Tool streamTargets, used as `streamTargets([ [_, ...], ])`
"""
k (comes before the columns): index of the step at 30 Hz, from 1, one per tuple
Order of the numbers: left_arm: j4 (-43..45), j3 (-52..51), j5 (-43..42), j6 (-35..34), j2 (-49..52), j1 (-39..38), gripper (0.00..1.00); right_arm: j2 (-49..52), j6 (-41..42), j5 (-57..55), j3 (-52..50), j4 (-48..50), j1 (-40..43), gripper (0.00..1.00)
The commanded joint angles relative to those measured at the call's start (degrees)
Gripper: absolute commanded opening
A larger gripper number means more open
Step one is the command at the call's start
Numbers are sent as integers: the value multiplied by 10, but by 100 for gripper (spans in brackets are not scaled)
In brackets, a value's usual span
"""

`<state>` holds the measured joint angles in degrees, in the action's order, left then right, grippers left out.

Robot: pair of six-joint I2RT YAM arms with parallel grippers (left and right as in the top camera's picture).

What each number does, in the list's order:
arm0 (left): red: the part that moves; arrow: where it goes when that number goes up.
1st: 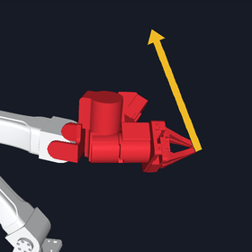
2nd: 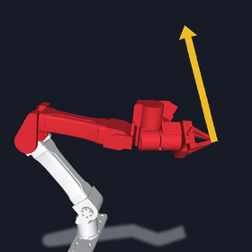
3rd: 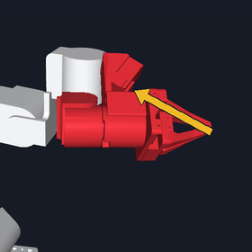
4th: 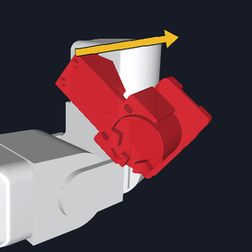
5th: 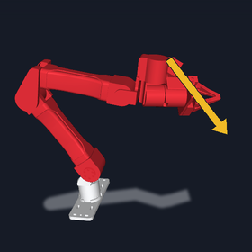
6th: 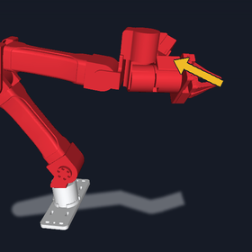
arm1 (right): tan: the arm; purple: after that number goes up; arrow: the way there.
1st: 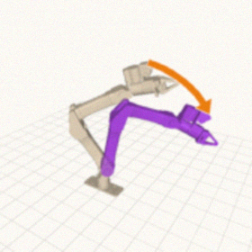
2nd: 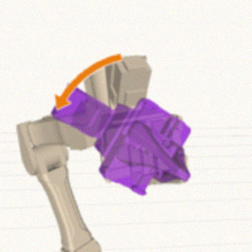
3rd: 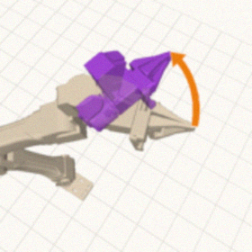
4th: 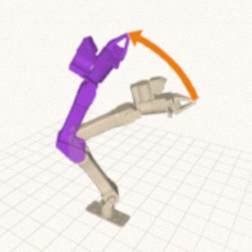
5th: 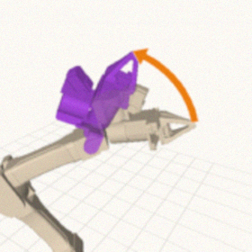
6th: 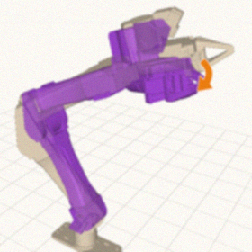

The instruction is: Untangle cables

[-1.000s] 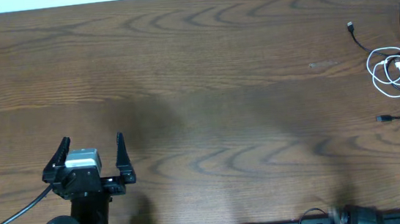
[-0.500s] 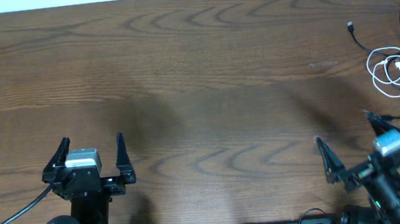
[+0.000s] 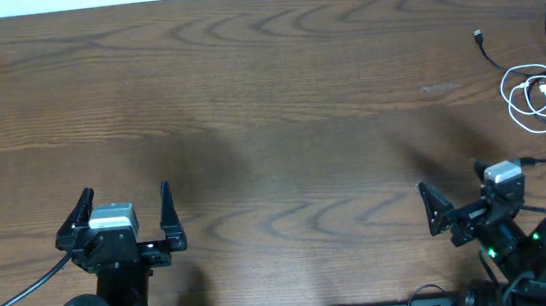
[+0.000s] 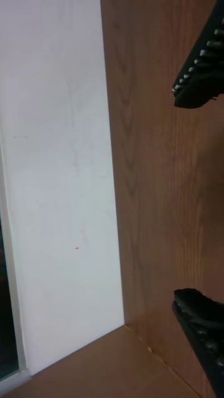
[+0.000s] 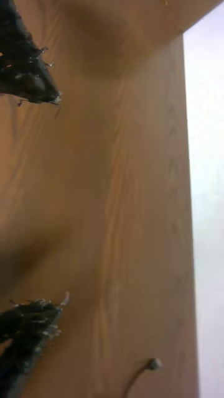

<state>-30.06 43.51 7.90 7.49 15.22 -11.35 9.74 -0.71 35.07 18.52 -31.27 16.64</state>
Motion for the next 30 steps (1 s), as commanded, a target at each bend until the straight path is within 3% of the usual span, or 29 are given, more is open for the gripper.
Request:
streamTargets([
  [1,1,0,7,-1,-5,2,98,-3,15,-22,-24,7,-2,99],
  [15,1,0,7,-1,-5,2,98,-3,16,-42,-93,13,-2,99],
  [21,1,0,7,-1,-5,2,98,0,99,-67,-104,20,-2,99],
  [30,1,0,7,-1,-5,2,98,1,101,-84,-104,20,-2,99],
])
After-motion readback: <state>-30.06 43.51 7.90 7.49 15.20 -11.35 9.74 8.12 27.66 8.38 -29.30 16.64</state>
